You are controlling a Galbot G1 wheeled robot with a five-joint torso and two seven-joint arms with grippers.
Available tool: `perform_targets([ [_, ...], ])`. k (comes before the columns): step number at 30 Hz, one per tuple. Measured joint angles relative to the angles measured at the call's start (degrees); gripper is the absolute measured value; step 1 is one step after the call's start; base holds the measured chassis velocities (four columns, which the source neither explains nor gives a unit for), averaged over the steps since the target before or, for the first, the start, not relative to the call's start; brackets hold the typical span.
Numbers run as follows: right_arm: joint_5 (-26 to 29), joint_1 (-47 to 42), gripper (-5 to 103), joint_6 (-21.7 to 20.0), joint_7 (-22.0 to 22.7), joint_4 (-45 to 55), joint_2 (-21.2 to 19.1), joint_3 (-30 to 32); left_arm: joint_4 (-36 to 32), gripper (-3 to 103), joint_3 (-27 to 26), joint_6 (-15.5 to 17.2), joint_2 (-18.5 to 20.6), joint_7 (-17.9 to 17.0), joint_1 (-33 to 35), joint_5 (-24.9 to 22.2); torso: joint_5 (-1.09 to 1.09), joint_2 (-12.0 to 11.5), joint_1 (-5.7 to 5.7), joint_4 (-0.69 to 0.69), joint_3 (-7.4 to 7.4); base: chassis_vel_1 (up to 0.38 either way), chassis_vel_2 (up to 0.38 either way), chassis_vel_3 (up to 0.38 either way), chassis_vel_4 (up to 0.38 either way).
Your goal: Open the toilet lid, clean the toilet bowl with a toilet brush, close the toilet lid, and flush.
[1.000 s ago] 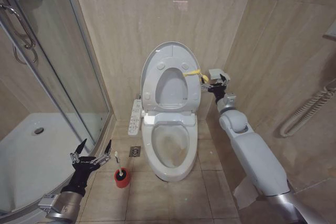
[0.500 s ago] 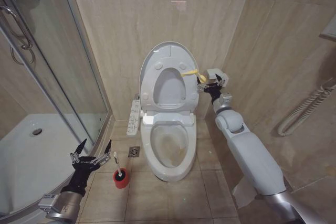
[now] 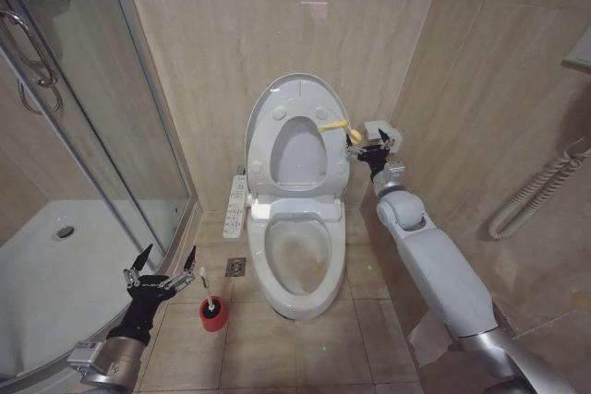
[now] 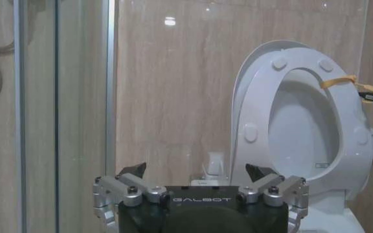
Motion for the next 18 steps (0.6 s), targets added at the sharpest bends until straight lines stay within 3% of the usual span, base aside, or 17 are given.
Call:
perform_targets([
  [8,-0.03,-0.60,100,-0.21,-0.04,1.08,-0.58,0.65,0.00,100,0.00,0.00,0.00,0.00,0.00,0.00,0.00,-0.01,0.01,0.05,0.00,0.000,0.000,0.000,0.000],
  [18,-0.03,-2.30,100,-0.22,-0.06,3.00,-1.30,2.47,0.00,100,0.00,0.00,0.00,0.00,0.00,0.00,0.01,-0.01,0.00,0.00,0.00,0.000,0.000,0.000,0.000],
])
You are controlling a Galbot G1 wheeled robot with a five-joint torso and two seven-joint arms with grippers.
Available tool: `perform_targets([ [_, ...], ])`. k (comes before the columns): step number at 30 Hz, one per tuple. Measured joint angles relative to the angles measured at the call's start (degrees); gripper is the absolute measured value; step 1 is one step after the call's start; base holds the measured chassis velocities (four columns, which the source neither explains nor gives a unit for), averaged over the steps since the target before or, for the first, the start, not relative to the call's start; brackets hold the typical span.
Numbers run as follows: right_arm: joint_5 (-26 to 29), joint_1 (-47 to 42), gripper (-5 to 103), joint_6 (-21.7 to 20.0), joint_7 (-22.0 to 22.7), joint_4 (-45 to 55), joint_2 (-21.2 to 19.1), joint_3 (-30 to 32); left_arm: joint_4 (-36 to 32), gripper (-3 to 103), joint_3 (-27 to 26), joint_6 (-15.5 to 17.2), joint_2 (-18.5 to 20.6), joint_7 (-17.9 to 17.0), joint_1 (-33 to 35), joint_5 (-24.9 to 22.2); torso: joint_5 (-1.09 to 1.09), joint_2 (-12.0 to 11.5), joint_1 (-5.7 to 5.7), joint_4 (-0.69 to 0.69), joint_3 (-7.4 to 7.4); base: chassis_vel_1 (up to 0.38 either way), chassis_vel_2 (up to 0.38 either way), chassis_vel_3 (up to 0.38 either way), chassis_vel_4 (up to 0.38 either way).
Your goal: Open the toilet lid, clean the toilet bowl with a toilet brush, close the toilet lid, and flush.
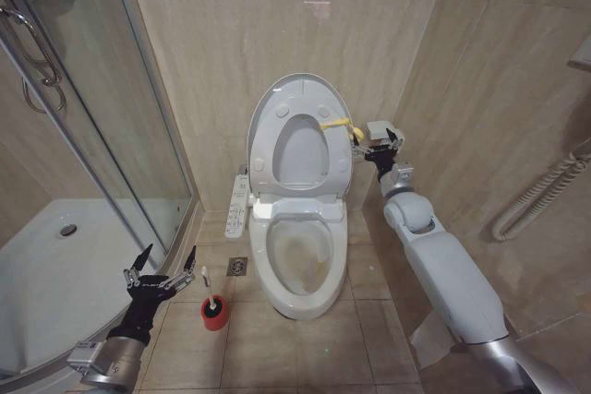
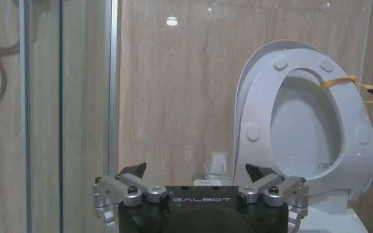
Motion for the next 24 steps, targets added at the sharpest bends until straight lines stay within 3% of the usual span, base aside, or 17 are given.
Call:
perform_targets([
  [24,2.57,-8.67,100,-2.72,1.24,9.81,-0.65,2.74,0.00,100,0.00,0.00,0.00,0.00,0.00,0.00,-0.01,0.01,0.00,-0.01,-0.01,0.000,0.000,0.000,0.000],
])
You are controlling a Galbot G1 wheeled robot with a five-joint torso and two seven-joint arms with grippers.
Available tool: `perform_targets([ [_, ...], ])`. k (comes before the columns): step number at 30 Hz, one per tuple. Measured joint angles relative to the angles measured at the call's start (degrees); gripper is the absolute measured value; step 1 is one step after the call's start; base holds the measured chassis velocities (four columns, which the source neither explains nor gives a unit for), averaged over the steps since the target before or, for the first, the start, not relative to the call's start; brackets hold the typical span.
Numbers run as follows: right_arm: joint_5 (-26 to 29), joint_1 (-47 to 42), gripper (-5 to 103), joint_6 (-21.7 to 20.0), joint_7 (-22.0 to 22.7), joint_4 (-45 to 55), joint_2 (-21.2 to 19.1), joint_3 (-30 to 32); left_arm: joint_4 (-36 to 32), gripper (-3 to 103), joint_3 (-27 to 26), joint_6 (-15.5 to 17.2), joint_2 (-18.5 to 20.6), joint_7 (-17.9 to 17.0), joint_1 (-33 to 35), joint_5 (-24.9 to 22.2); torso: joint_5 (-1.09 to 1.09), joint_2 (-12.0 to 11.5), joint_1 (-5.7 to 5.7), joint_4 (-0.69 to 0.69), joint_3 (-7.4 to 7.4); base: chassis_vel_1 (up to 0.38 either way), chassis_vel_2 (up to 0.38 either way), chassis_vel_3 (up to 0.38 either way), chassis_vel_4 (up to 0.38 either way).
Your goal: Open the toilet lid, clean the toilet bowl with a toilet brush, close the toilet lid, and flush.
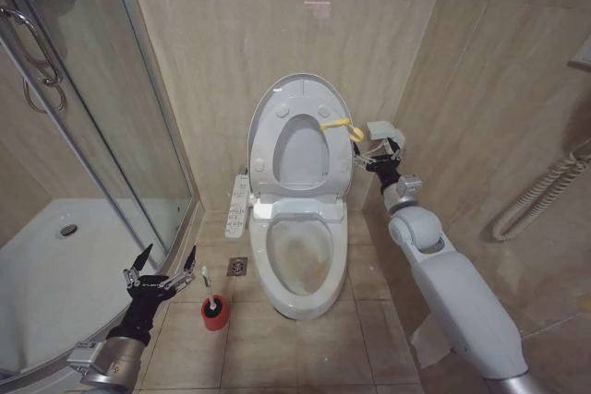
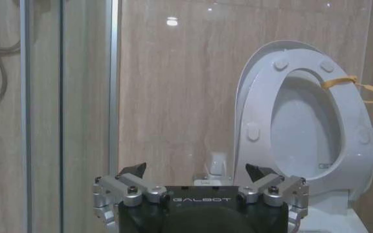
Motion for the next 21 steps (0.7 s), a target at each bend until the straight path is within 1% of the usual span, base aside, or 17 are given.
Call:
perform_targets([
  [11,0.80,-9.35,100,-1.55,1.85,6.87,0.82,2.60,0.00,100,0.00,0.00,0.00,0.00,0.00,0.00,0.00,0.00,0.00,0.00,0.00,0.000,0.000,0.000,0.000],
  [15,1.40,-14.00,100,-1.98,2.31,10.62,1.70,4.81,0.00,100,0.00,0.00,0.00,0.00,0.00,0.00,0.00,0.00,0.00,0.00,0.00,0.000,0.000,0.000,0.000],
  [21,1.45,-16.48,100,-1.53,2.70,11.97,2.46,5.98,0.00,100,0.00,0.00,0.00,0.00,0.00,0.00,0.00,0.00,0.00,-0.01,0.00,0.000,0.000,0.000,0.000],
])
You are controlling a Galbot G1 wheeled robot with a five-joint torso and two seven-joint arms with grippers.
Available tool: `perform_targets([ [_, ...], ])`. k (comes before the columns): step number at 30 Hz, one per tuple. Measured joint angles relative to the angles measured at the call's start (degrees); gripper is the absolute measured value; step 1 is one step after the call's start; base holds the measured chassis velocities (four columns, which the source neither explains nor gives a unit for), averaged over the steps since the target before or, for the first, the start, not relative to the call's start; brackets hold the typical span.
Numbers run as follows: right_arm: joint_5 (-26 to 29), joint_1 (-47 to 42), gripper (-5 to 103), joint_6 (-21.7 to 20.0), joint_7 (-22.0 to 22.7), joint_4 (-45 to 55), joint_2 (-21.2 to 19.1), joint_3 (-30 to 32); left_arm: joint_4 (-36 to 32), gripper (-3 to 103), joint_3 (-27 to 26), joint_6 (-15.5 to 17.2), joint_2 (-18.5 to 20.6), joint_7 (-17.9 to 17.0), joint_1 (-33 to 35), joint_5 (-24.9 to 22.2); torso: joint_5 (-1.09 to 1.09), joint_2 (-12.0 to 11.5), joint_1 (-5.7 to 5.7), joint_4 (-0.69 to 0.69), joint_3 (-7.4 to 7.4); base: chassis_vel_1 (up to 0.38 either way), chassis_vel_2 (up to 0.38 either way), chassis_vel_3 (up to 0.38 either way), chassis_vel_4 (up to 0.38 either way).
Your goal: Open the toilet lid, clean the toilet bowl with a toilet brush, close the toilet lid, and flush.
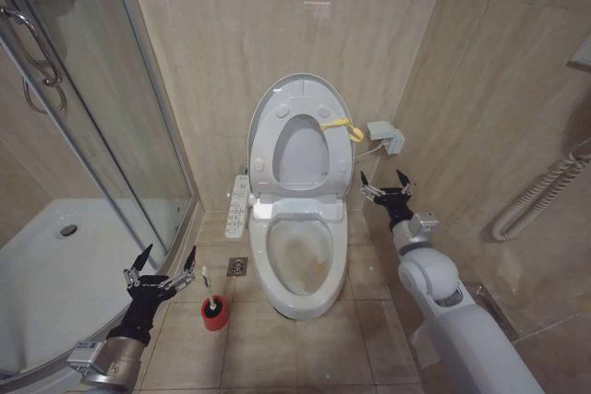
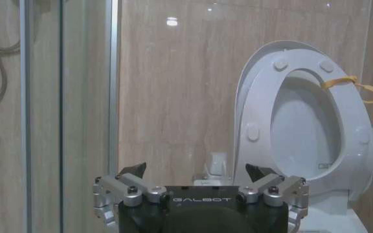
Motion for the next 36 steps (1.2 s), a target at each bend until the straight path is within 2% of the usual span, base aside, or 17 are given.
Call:
perform_targets([
  [9,-2.49,-5.27,100,-0.66,2.72,3.69,2.24,0.85,0.00,100,0.00,0.00,0.00,0.00,0.00,0.00,0.00,0.00,0.00,0.01,0.00,0.000,0.000,0.000,0.000],
  [19,-5.20,-12.62,100,0.28,2.88,7.31,5.52,3.28,0.00,100,0.00,0.00,0.00,0.00,0.00,0.00,0.00,0.00,0.00,0.00,0.00,0.000,0.000,0.000,0.000],
  [36,-6.23,-17.51,100,0.46,2.25,11.66,10.96,4.99,0.00,100,0.00,0.00,0.00,0.00,0.00,0.00,0.00,-0.01,0.00,0.01,0.00,0.000,0.000,0.000,0.000],
])
